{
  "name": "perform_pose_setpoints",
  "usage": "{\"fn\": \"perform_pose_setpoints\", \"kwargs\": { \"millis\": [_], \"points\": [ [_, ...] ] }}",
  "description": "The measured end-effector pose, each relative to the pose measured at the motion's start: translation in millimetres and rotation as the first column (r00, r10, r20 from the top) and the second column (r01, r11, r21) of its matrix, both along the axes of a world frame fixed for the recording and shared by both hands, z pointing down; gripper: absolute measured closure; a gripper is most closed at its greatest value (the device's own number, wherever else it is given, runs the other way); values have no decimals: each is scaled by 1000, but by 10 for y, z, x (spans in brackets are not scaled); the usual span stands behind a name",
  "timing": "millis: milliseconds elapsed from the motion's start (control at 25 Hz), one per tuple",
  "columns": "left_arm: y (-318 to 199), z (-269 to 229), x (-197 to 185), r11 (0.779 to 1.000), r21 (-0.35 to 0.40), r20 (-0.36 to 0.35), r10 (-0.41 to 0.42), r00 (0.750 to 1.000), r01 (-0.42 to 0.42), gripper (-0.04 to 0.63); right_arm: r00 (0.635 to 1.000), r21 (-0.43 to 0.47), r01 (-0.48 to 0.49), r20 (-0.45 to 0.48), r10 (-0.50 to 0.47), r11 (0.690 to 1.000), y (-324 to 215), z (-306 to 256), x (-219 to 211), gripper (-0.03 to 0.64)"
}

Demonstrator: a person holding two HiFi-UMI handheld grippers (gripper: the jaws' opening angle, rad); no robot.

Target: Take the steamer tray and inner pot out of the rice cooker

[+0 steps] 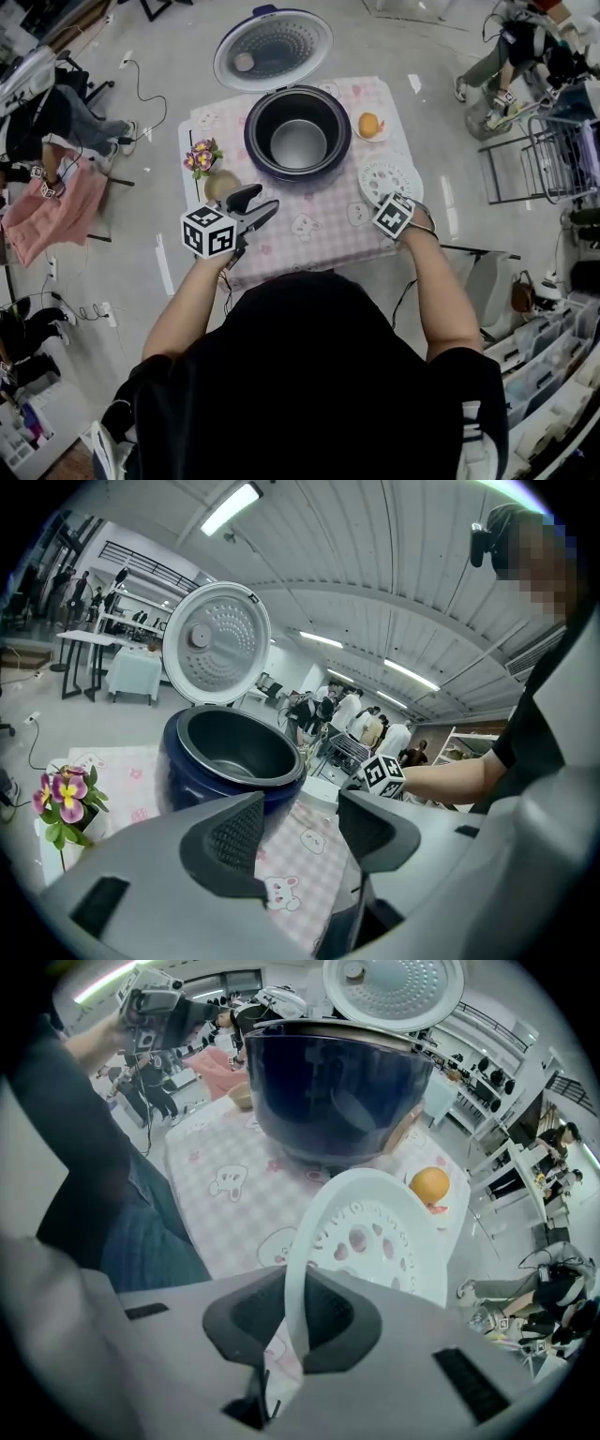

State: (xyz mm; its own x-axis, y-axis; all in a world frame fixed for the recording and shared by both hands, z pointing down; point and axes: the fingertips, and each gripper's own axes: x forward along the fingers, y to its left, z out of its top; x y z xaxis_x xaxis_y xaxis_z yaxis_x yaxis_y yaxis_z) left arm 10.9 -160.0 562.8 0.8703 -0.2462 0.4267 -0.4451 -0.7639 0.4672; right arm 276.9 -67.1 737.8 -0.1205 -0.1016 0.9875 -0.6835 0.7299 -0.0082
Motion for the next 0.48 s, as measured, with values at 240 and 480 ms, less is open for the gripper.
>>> {"fn": "perform_pose_setpoints", "kwargs": {
  "millis": [240, 480],
  "points": [
    [-41, 75, 52, 1000, -15, 9, 1, 1000, 0, 330, 1000, -2, 1, 3, -1, 1000, -21, 183, 5, 580],
    [-78, 172, 50, 999, -34, 18, -2, 1000, 2, 330, 1000, -9, 15, -13, -15, 1000, -51, 361, -7, 580]
  ]
}}
